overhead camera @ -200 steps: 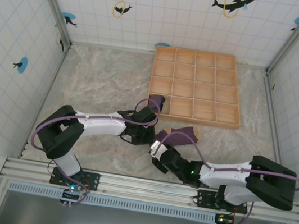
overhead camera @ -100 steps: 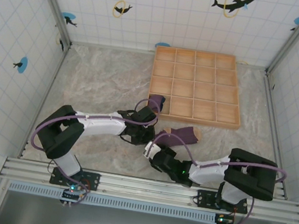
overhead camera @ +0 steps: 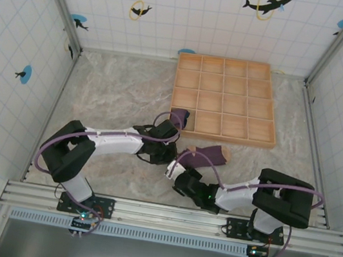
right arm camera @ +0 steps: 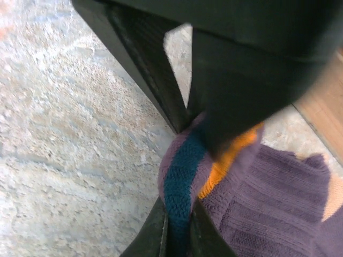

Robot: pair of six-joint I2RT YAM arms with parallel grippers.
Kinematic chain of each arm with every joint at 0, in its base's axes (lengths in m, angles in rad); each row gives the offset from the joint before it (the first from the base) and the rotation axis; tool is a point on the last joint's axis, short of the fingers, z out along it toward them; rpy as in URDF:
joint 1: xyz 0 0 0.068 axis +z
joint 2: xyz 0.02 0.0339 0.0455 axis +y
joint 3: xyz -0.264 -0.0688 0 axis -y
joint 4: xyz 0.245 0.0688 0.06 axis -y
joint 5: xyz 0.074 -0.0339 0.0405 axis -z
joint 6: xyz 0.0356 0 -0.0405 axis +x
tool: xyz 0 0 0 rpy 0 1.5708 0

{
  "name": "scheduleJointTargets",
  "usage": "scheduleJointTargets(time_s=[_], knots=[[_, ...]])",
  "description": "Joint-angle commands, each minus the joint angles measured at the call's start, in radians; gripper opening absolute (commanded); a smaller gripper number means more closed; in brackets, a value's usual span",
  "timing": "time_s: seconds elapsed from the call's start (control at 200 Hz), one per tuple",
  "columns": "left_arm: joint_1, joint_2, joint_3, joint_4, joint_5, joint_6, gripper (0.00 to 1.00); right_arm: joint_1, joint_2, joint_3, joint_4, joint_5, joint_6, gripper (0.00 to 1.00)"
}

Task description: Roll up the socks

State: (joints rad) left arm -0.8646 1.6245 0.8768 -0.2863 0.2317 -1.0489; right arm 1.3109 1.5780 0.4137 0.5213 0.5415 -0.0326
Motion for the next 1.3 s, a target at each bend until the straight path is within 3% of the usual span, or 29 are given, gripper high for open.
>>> scheduleJointTargets(time_s=[0.0,0.07,0.15,0.32,0.535,0.781,1.006,1.296], knots=[[-0.008,-0.058,-0.018,-0.001,-0.004,0.021,0.55,-0.079,-0.05,-0.065,0.021,-0.181,0.143,0.0],[-0.008,-0.084,-0.025,0.013,-0.025,0.021,0.68,-0.131,-0.086,-0.096,0.049,-0.299,0.209,0.0],[-0.008,-0.116,-0.039,0.049,-0.043,0.029,0.72,-0.192,-0.126,-0.136,0.099,-0.426,0.29,0.0],[-0.008,-0.172,-0.09,0.141,-0.063,0.027,0.72,-0.31,-0.136,-0.194,0.185,-0.634,0.475,0.0],[-0.008,-0.183,-0.133,0.21,-0.037,0.031,0.69,-0.423,-0.126,-0.278,0.328,-0.783,0.675,0.0],[-0.025,-0.172,-0.185,0.305,-0.017,0.02,0.63,-0.506,-0.134,-0.363,0.39,-0.787,0.891,0.0],[-0.053,-0.13,-0.185,0.35,-0.011,0.025,0.6,-0.511,-0.143,-0.423,0.41,-0.748,1.105,0.0],[-0.072,-0.058,-0.182,0.42,0.016,0.033,0.58,-0.533,-0.174,-0.431,0.212,-0.686,1.24,0.0]])
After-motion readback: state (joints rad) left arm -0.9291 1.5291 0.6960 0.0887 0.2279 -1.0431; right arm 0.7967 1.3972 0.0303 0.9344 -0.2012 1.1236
